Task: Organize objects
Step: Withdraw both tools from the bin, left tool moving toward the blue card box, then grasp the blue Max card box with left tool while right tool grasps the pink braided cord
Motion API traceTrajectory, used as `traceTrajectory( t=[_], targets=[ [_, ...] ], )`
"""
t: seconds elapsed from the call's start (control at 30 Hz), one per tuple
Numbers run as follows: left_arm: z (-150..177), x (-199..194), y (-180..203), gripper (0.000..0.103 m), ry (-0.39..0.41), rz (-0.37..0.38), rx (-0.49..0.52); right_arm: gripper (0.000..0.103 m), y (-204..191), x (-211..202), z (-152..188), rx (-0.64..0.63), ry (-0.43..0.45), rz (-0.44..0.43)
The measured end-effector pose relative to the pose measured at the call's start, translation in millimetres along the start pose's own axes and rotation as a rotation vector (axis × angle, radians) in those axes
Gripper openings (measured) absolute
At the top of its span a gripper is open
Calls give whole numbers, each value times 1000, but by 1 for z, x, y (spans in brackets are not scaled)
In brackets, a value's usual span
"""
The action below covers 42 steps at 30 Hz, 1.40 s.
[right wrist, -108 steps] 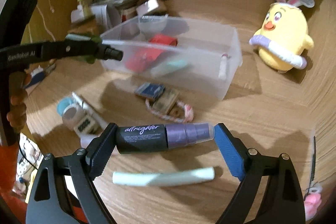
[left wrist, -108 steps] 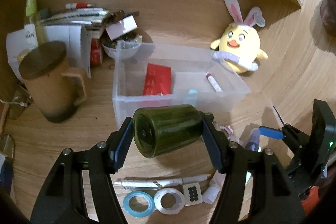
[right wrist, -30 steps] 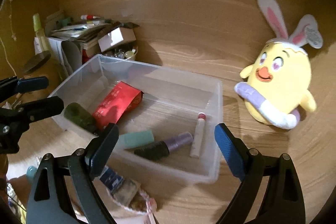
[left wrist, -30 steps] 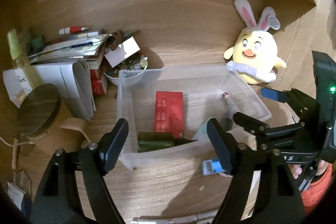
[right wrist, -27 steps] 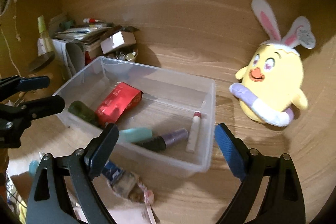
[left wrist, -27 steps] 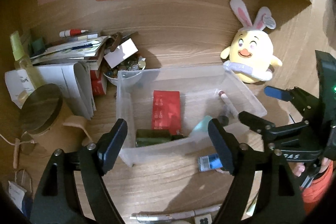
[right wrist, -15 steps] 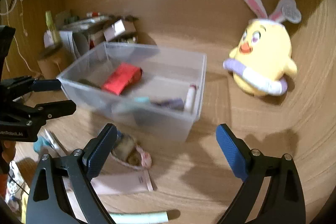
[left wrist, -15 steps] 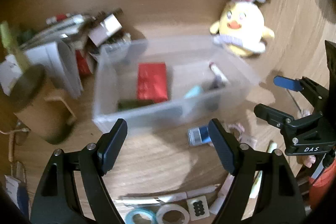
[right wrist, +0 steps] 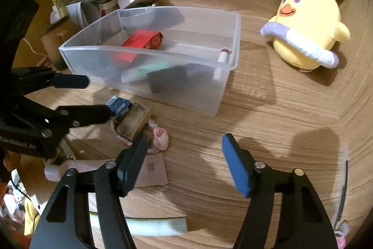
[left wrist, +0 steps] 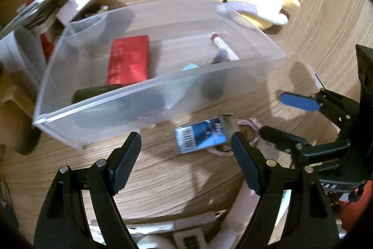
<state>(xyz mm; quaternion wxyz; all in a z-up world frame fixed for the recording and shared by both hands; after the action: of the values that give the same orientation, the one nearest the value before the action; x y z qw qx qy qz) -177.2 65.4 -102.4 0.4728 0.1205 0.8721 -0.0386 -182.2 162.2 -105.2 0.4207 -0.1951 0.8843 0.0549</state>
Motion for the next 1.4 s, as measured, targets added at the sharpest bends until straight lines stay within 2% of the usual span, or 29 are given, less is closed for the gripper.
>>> traceTrajectory(
  t=[0.07,0.13,0.27,0.37,0.43,0.5,0.6,0.67,0.73,0.9,1.1,1.4],
  targets=[
    [-1,3,5,79,-9,9,13,55,-3,4,0,-10,-7,-9],
    [-3,7,8,79,-17,9,25,45,-5,8,1,-26,-18,-9],
    [-2,19,8,79,-52,-5,19,33,-7,14,1,-27,-30,-31],
    [-2,25,5,84,-67,24,-13,24,-10,16,1,-45,-33,-34],
    [-1,26,3,85,-69,46,-31,16,-12,16,1,-54,-33,-43],
    [-1,26,2,85,-58,46,-27,13,-14,16,1,-62,-34,-41],
    [1,23,4,76,-44,68,-12,12,-14,16,1,-74,-34,-30],
    [1,20,8,60,-41,96,1,12,-14,16,1,-82,-39,-23],
    [1,18,11,52,-40,116,11,11,-14,16,0,-88,-41,-8],
    [2,13,8,51,-3,51,26,11,-7,12,1,-69,-30,17],
    [2,-2,-9,51,44,25,-12,11,1,-3,-2,-31,9,20],
    [-5,-27,-28,51,114,-6,-66,11,-8,-33,-26,-31,105,12]
  ],
)
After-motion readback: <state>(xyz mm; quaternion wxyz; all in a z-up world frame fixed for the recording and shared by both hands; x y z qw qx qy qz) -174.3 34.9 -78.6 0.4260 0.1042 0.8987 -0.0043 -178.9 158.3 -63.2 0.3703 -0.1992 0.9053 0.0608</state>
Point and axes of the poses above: each gripper's, at about its wrist camera, not at the fingertips, and x roughly the way its jaws point, y to its right, z to its underside, the point moved 8 cm from there along x, roughly the way its jaws point, and after that the axes turned 3 degrees about -z, right-handed, at the moved point
